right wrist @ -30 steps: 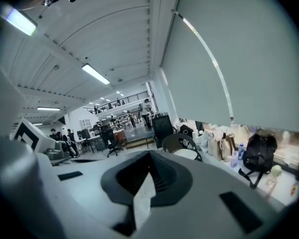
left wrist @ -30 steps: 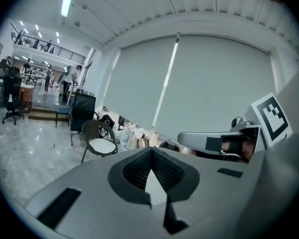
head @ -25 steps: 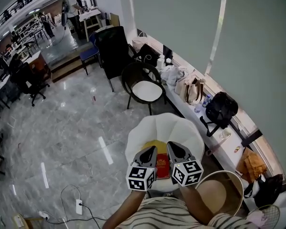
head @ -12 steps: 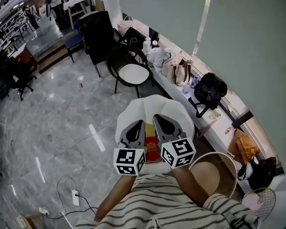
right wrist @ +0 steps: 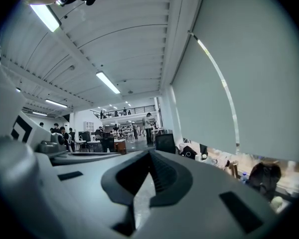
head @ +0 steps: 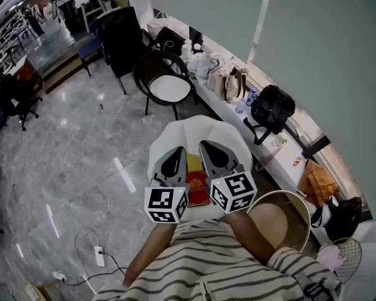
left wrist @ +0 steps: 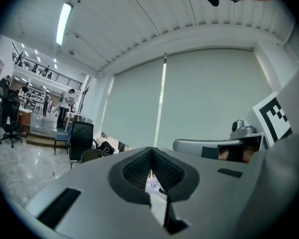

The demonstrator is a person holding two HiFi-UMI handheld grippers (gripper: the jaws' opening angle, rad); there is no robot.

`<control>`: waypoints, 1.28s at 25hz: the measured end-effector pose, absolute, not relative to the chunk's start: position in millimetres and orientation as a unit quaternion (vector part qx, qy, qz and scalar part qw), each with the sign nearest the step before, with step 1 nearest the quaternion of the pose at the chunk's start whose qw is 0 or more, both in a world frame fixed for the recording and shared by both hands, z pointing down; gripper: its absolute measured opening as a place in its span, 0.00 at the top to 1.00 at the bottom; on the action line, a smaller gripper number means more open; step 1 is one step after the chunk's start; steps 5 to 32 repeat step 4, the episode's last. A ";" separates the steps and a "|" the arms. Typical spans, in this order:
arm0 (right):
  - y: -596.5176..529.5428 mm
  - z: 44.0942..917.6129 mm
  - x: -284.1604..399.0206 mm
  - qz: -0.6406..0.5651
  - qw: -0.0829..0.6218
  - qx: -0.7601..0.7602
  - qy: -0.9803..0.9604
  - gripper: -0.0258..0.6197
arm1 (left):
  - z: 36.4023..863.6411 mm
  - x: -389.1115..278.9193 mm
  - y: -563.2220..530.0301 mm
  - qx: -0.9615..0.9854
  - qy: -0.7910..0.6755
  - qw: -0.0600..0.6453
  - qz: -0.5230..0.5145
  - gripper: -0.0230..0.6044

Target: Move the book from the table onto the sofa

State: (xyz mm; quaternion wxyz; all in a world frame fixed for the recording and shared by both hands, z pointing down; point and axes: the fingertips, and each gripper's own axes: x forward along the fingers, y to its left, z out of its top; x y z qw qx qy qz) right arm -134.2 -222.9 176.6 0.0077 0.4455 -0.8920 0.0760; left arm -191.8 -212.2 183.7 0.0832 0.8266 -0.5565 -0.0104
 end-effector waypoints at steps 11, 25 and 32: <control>-227.5 179.2 -130.7 0.077 0.008 0.449 -0.890 0.94 | 184.7 -190.6 -216.7 0.828 -0.555 0.083 -0.011 0.96; -227.5 179.2 -130.7 0.077 0.008 0.449 -0.890 0.94 | 184.7 -190.6 -216.7 0.828 -0.555 0.083 -0.011 0.96; -227.5 179.2 -130.7 0.077 0.008 0.449 -0.890 0.94 | 184.7 -190.6 -216.7 0.828 -0.555 0.083 -0.011 0.96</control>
